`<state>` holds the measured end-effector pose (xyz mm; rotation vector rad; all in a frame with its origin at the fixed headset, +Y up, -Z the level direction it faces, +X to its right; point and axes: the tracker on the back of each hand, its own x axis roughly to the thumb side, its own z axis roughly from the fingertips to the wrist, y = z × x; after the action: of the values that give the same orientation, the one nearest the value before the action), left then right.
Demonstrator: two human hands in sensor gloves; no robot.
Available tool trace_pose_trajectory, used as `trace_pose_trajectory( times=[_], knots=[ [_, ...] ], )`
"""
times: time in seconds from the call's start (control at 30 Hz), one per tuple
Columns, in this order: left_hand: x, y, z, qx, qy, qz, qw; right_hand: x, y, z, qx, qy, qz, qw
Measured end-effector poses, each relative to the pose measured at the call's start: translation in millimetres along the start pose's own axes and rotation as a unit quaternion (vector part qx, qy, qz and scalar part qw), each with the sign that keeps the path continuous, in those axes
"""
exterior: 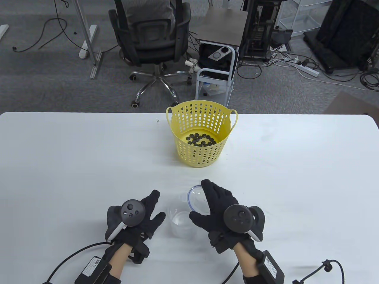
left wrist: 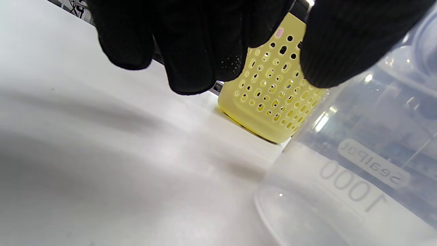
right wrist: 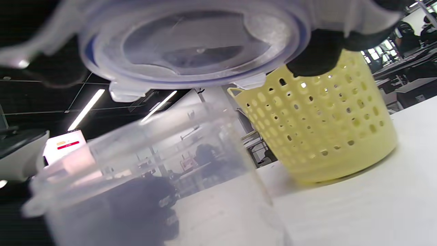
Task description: Pour Go stones into a laundry basket
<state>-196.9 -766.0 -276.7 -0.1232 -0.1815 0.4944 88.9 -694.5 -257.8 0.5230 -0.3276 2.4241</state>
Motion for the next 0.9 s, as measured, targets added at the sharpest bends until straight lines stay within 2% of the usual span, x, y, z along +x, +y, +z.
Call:
trace_pose_trajectory(
  times=[0.2, 0.63, 0.8, 0.9],
  knots=[
    [0.9, -0.8, -0.6, -0.006, 0.0, 0.0, 1.0, 19.2, 14.8, 3.1, 0.002, -0.044, 0.047, 0.998],
    [3.8, -2.7, -2.4, -0.017, -0.003, -0.004, 1.0, 26.7, 31.2, 1.7, 0.028, -0.062, 0.077, 0.995],
    [1.3, 2.2, -2.3, -0.004, 0.002, 0.005, 1.0, 23.4, 31.4, 1.8, 0.036, -0.061, 0.067, 0.995],
    [-1.6, 8.5, -0.7, 0.024, 0.011, 0.021, 0.999, 23.1, 31.8, 2.2, 0.039, -0.065, 0.06, 0.995]
  ],
)
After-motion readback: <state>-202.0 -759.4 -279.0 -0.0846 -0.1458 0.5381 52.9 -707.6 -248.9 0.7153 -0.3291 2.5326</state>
